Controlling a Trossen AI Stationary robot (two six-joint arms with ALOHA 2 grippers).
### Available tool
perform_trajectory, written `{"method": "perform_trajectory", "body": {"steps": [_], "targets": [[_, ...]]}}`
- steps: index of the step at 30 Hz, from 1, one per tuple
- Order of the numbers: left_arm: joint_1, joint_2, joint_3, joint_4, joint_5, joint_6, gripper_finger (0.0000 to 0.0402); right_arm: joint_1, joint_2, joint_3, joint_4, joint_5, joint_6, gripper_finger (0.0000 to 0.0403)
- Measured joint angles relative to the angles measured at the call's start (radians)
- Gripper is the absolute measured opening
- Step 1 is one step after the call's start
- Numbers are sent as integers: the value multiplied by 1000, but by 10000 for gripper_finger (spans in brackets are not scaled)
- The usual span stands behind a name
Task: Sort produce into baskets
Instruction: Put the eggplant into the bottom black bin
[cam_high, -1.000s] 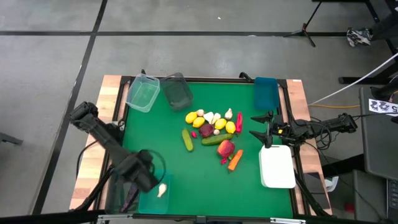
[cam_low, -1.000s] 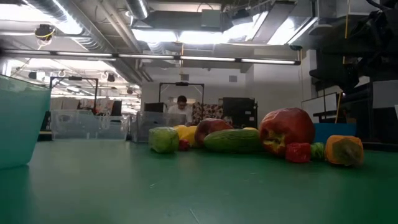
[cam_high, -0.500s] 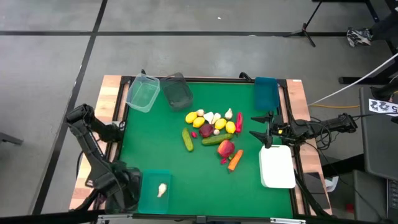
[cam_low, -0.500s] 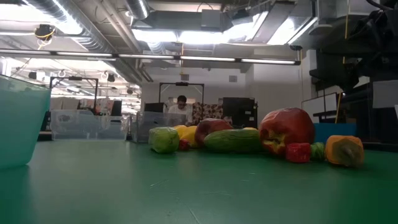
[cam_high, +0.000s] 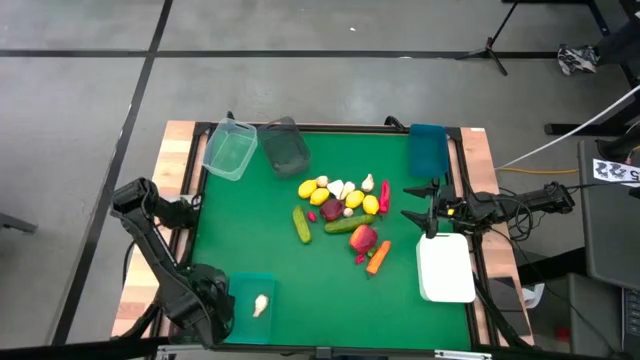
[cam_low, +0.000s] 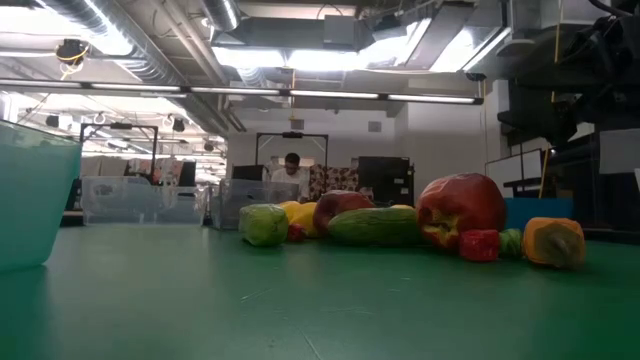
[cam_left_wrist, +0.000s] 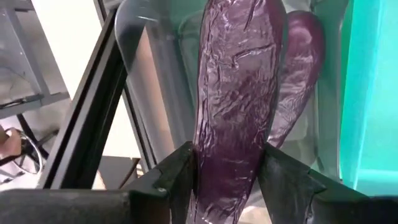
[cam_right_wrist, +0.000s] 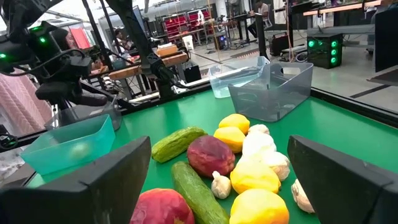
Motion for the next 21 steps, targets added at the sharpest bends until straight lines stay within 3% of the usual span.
{"method": "perform_trajectory", "body": {"steps": [14, 21], "targets": [[-37, 9, -108, 182, -15, -16, 157, 0, 0, 0, -3, 0, 0, 376], [-86, 9, -124, 179, -45, -22, 157, 0, 0, 0, -3, 0, 0, 376]]}}
